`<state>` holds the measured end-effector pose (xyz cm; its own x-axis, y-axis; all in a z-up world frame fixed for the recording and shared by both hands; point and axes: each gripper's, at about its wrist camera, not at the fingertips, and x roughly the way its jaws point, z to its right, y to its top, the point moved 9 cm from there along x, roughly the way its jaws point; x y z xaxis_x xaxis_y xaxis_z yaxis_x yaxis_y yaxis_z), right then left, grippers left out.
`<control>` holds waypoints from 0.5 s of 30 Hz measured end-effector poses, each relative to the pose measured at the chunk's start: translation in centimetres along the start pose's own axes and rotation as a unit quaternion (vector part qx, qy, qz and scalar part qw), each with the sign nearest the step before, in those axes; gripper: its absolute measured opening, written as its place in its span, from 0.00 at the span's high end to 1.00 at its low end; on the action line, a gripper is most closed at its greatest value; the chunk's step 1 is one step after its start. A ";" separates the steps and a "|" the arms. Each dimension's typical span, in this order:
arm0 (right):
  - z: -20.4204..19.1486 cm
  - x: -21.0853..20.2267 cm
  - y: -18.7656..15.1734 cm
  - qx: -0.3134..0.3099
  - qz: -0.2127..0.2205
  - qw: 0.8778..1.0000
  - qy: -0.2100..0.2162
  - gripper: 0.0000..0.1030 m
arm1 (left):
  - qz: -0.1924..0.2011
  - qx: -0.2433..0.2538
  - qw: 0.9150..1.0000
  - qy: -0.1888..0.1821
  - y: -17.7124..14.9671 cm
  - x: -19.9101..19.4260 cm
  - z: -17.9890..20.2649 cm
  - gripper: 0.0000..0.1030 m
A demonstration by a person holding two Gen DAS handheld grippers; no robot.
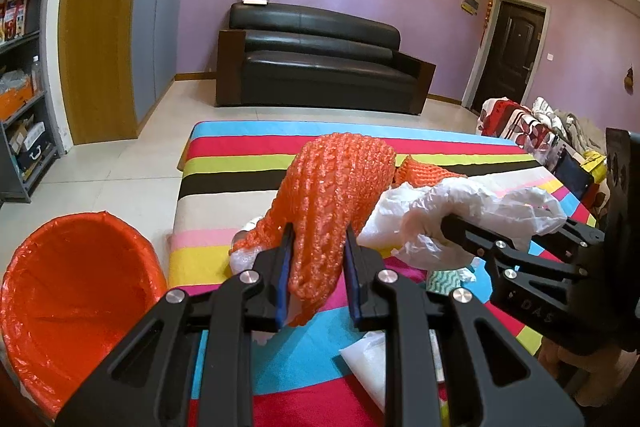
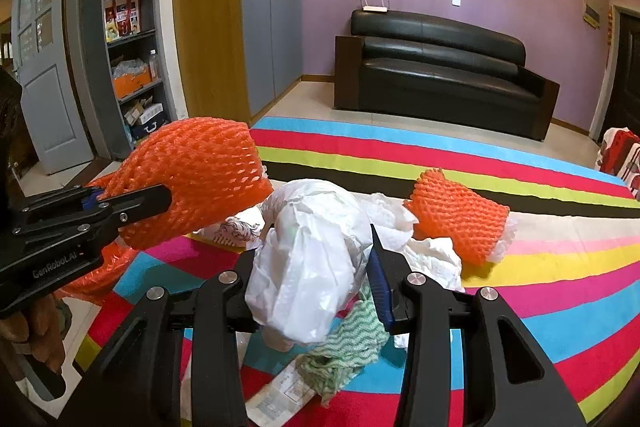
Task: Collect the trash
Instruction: 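Carry the orange net and tissue to the wastebasket and release both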
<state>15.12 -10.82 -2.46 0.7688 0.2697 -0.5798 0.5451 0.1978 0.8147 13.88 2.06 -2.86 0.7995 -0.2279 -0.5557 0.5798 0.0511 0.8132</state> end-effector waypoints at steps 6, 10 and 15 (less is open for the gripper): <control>-0.3 0.0 0.4 0.000 0.007 1.000 -0.001 0.61 | 0.010 -0.007 1.000 0.005 0.3 -0.8 -0.7 0.79; -0.7 0.3 0.6 0.001 0.008 1.000 0.002 0.61 | 0.014 -0.014 1.000 0.014 0.3 -1.4 -1.7 0.79; -1.8 0.4 1.1 0.000 0.011 1.000 0.008 0.61 | 0.019 -0.022 0.999 0.025 0.6 -2.1 -2.9 0.79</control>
<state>15.46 -8.83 -1.83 0.7752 0.2892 -0.5617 0.5280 0.1917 0.8273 13.00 5.36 -1.69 0.8274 -0.1753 -0.5335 0.5542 0.1015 0.8262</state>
